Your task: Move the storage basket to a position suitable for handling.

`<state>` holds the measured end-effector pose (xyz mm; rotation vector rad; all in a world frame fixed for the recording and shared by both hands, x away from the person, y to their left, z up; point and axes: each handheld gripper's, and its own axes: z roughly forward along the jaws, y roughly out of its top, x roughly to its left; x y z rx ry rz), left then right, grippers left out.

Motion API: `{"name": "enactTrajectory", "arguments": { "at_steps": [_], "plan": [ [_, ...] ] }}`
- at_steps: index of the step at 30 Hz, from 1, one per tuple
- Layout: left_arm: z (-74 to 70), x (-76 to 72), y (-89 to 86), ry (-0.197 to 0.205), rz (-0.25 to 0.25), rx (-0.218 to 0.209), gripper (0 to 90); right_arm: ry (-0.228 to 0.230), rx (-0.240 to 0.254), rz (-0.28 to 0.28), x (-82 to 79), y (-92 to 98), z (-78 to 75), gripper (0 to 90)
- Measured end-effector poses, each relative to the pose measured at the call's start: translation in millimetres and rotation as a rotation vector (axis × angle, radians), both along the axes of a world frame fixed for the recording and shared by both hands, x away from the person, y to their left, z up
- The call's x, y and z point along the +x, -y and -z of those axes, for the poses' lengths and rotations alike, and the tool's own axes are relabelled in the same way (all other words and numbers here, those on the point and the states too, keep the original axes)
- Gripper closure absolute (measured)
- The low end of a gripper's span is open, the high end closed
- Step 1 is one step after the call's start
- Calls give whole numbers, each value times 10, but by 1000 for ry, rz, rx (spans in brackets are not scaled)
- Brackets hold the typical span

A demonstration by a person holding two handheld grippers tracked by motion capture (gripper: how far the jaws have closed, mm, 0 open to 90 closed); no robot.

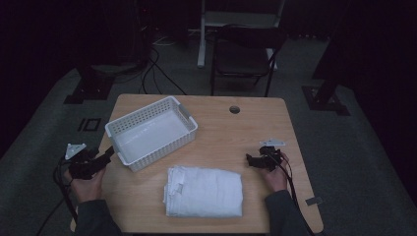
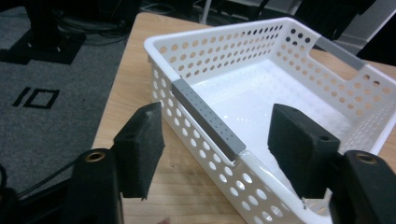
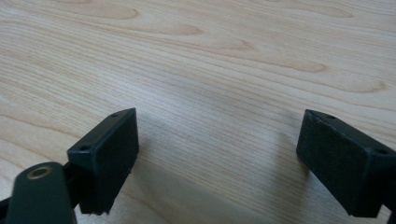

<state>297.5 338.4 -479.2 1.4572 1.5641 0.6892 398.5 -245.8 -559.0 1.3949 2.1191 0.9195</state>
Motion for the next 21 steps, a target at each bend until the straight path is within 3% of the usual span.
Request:
{"name": "enactTrajectory", "arguments": {
  "at_steps": [21],
  "plan": [
    [160,171,274,-88,47,28,311,1,-1,-14,-28,-8,1,130]
  ]
}}
